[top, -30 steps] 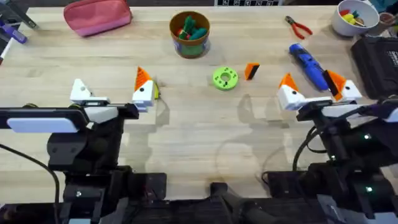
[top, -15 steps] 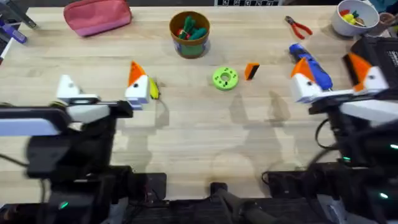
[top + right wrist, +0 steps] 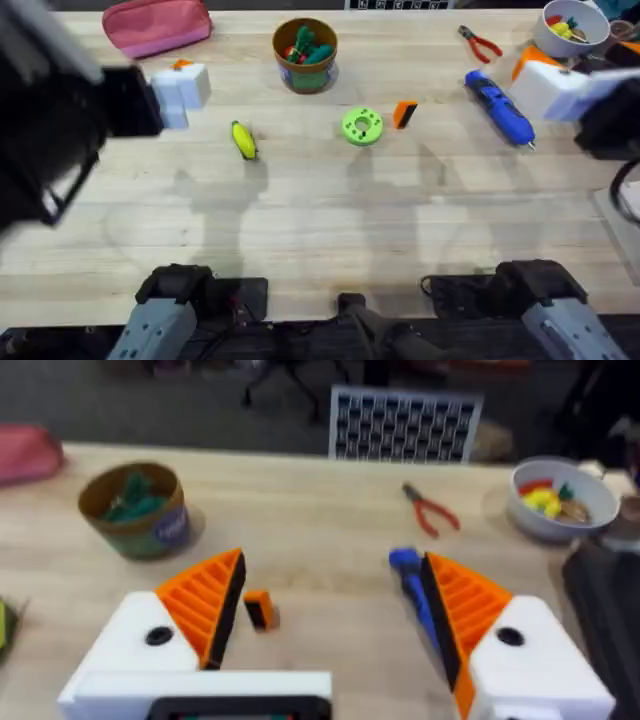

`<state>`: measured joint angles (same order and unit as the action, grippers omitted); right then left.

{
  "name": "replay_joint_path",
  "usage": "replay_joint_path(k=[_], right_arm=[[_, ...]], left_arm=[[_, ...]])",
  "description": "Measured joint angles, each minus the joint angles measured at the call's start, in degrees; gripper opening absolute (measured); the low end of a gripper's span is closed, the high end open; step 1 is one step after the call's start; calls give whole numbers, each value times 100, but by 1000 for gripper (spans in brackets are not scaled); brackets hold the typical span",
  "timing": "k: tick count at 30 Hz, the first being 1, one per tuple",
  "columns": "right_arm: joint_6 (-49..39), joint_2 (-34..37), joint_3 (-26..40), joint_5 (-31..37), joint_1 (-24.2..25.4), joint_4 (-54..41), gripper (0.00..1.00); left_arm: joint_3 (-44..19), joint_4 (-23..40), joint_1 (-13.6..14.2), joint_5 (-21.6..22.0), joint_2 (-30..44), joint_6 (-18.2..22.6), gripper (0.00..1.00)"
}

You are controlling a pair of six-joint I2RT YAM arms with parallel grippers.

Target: Pick up the gripper from the table and insert it into the empty holder that is missing its gripper. Then pick up a screw, insert it into the mounting hole, and use the screwdriver to tighten it. Finally, clean up the table by picking up the vegetable and placing it into the bucket.

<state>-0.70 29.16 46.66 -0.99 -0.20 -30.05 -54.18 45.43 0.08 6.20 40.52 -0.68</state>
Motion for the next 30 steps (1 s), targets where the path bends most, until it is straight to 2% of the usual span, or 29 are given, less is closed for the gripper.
replay_joint_path(k=[6,9,13,17,23,27,30], right_arm=[[-20,1697,1426,0,1,-1567,993],[-20,2413,1919,-2,-1,-2211,994],[-21,3129,2256,-15,0,-2812,993],[-22,3542,2275,-17,0,-2972,994],[-22,3825,2275,-15,-1,-2992,994],[-22,3922,2275,-17,-1,-2992,994],[-22,3933,2275,-17,-1,-2988,994]], left_arm=[[-1205,1027,0,34,1600,-2,986],[-1511,1360,0,50,2193,-7,986],[-1669,1707,0,48,2803,-7,985],[-1673,1783,0,44,3156,-9,987],[-1677,1734,21,-277,3360,-93,986],[-1719,1869,237,-394,3504,-601,986],[-1736,1971,644,-381,3771,-1165,986]])
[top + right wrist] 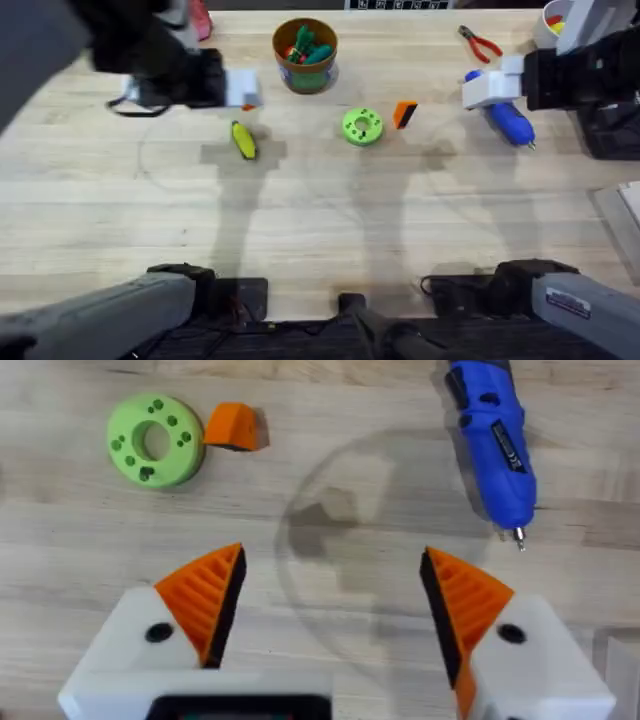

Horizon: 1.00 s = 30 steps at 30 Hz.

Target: Pick up the gripper from the table and insert it into the empty holder that is missing its gripper. Then pick up a screw, insert it into the mounting hole, and use the screwdriver to tighten it. Finally, clean up the table by picking up the vegetable and placing it into the bucket.

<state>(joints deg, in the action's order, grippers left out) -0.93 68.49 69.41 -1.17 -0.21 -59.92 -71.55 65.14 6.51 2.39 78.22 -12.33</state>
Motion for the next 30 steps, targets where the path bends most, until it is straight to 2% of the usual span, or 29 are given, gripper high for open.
replay_joint_path(k=[3,5,10,15,19,30], right_arm=[[0,0,0,2,0,2,994],[-4,-2,0,2,1,3,994],[-18,-2,0,0,2,7,994],[-20,-2,0,1,1,7,994],[-20,-2,0,0,0,7,994],[-33,-1,0,1,2,0,994]], left_arm=[[-9,-76,372,0,395,-610,985],[-9,-117,486,-2,680,-974,986],[-9,-321,368,0,1296,-1510,985],[-9,-578,173,8,1668,-1638,986],[-11,-711,147,20,1985,-1620,995],[-11,-863,147,-131,2598,-1603,836]])
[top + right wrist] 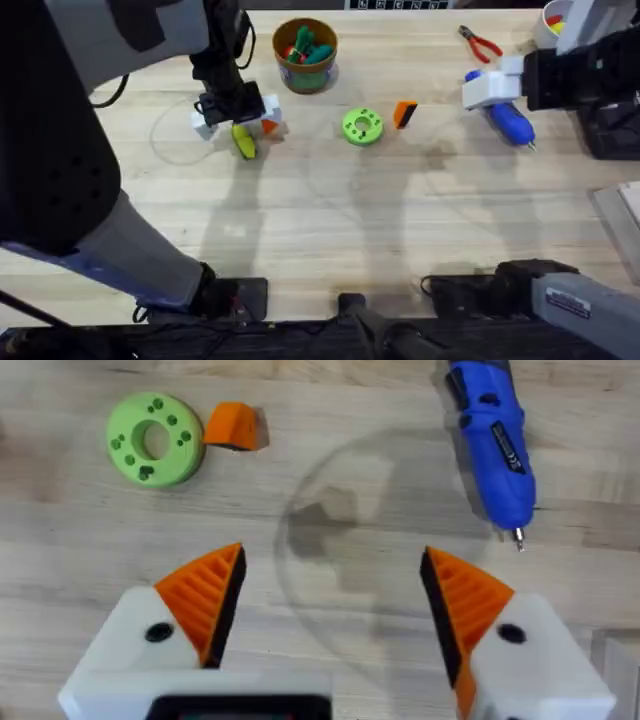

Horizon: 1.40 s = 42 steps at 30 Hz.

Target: Pick up the gripper from the table and insert it into the empty holder that is missing its gripper. Then pick up a screw, insert it into the mounting hole, and use the screwdriver to tighten it. Finally, clean up the table by picking up the vegetable and placing it into the bucket.

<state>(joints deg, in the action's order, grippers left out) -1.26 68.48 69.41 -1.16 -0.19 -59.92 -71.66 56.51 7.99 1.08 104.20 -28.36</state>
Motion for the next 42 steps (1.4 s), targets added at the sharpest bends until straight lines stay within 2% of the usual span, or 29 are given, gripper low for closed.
replay_joint_path(k=[4,6,8,9,10,16,25,31,37,38,42], right_arm=[[-4,0,0,-1,-2,-4,994],[-4,-1,0,0,-2,-5,994],[-4,0,0,1,-2,-7,993],[-4,1,0,2,0,-7,993],[-4,-2,0,1,-2,-7,993],[-4,0,0,1,-2,-7,994],[-4,-2,0,-1,-2,-7,994],[-4,1,2,2,0,-7,993],[-4,1,2,-1,-2,-7,994],[-4,-1,2,1,-2,-9,994],[-4,1,2,-1,-1,-9,994]], left_arm=[[0,2,-11,-2,0,4,714],[0,0,-34,-7,-2,3,471],[-2,4,-79,-21,-1,5,168],[-2,7,-105,-20,-2,28,48],[-2,7,-141,-26,-1,29,19],[-2,7,-307,-126,-1,26,21],[-57,96,-308,-193,0,33,21],[-841,730,-304,-323,-3,165,21],[-1705,1329,-188,-343,-304,601,21],[-1772,1378,-131,-345,-419,684,44],[-1840,1497,130,-343,-944,823,675]])
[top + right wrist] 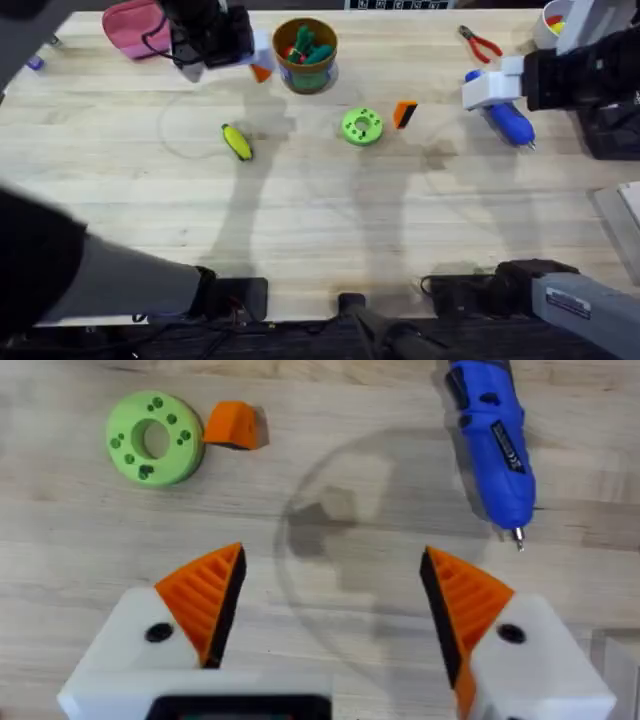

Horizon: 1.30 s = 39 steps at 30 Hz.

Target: Pick up the gripper from the table and insert it into the empty holder that is missing its gripper. Then pick up a screw, insert it into the mounting hole, and use the screwdriver to tighten it. Finally, clean up the table by picking up the vegetable and placing it into the bucket.

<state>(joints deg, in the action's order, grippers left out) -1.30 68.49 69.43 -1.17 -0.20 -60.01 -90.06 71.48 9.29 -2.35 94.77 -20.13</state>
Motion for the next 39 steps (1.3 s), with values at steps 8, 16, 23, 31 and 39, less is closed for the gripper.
replay_joint_path(k=[8,16,23,31,39], right_arm=[[0,0,0,0,1,0,994],[0,0,0,0,-1,0,994],[0,-1,0,0,0,0,994],[0,0,0,0,-1,-2,994],[0,-1,0,1,-1,0,994]], left_arm=[[0,142,129,1,-631,196,985],[164,541,392,364,-1578,425,986],[458,502,611,478,-2416,649,986],[466,0,611,516,-2549,773,985],[471,193,611,519,-2549,777,986]])
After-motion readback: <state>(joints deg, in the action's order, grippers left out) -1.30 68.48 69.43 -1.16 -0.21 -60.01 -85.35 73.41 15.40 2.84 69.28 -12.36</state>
